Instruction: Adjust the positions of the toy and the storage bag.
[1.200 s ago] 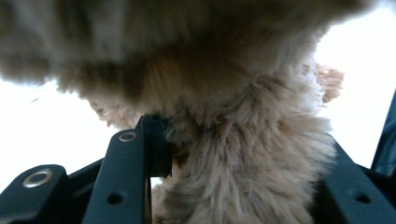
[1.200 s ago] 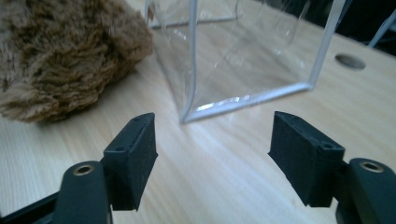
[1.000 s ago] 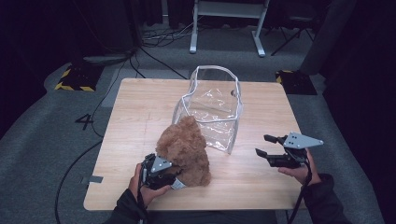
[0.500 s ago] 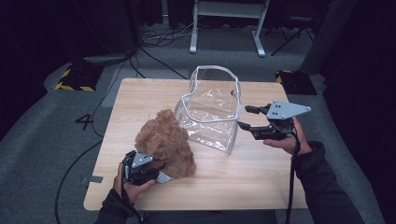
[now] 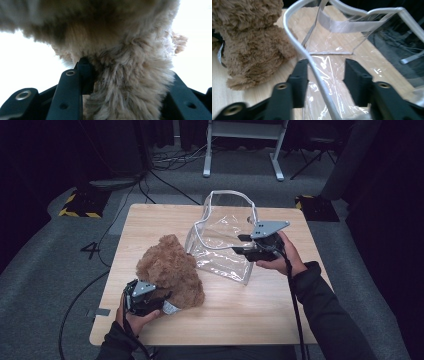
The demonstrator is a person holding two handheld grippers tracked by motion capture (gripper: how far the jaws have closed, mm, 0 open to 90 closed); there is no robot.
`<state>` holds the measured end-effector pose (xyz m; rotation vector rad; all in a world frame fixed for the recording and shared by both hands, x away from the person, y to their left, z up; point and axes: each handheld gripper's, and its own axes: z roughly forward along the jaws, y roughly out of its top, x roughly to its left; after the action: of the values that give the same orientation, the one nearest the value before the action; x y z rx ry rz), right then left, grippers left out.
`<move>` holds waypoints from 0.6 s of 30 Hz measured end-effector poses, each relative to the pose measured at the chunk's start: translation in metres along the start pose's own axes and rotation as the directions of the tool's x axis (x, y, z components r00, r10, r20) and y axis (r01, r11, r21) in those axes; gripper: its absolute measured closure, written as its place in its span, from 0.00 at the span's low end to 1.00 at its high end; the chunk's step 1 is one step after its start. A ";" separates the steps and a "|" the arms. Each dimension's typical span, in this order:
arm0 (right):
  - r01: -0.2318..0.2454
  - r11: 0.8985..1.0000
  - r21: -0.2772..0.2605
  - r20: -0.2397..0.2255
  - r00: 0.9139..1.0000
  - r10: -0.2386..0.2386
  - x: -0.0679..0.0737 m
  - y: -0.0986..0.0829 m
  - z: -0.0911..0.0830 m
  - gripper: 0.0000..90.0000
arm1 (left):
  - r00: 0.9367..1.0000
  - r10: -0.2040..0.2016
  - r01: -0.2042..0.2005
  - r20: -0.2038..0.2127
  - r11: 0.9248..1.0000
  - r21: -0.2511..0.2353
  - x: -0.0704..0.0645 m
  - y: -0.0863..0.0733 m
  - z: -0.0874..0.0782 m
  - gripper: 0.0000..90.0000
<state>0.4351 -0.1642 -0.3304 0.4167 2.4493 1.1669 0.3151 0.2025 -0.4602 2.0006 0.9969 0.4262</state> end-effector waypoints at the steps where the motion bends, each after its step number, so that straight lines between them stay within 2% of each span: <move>1: 0.000 1.000 0.005 -0.008 1.000 0.000 -0.001 -0.001 0.003 0.67 | 1.000 0.001 -0.001 0.001 1.000 -0.003 -0.001 0.000 0.000 0.65; 3: 0.010 0.999 0.037 -0.036 0.999 -0.009 -0.004 -0.005 0.010 0.78 | 1.000 0.002 -0.002 0.001 1.000 -0.003 -0.001 0.000 0.001 0.65; 5: 0.018 0.999 0.048 -0.038 0.999 -0.016 -0.004 -0.006 0.011 0.81 | 1.000 0.003 -0.003 0.002 1.000 -0.003 -0.002 0.000 0.001 0.65; 6: 0.033 0.998 0.055 -0.043 0.999 -0.031 -0.005 -0.006 0.010 0.89 | 1.000 0.003 -0.003 0.003 1.000 -0.005 -0.002 0.000 0.001 0.65; 7: 0.033 0.998 0.055 -0.043 0.999 -0.031 -0.005 -0.006 0.010 0.89 | 1.000 0.004 -0.004 0.005 1.000 -0.004 -0.002 0.000 0.001 0.65; 10: 0.060 0.996 0.065 -0.044 0.997 -0.057 -0.007 -0.006 0.006 0.97 | 1.000 0.005 -0.005 0.007 1.000 -0.003 -0.002 0.000 0.001 0.65; 13: 0.097 0.992 0.083 -0.063 0.994 -0.092 -0.007 -0.009 -0.003 0.97 | 1.000 0.007 -0.007 0.008 1.000 0.001 -0.003 0.001 0.002 0.65; 16: 0.121 0.987 0.102 -0.056 0.992 -0.116 -0.007 -0.012 -0.010 0.97 | 1.000 0.010 -0.010 0.011 1.000 -0.001 -0.004 0.001 0.003 0.65; 18: 0.147 0.983 0.113 -0.060 0.988 -0.141 -0.010 -0.021 -0.021 0.97 | 1.000 0.010 -0.010 0.012 1.000 0.000 -0.004 0.002 0.003 0.65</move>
<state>0.4321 -0.1951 -0.3324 0.2405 2.5541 0.9898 0.3155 0.1968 -0.4602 2.0068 0.9799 0.4196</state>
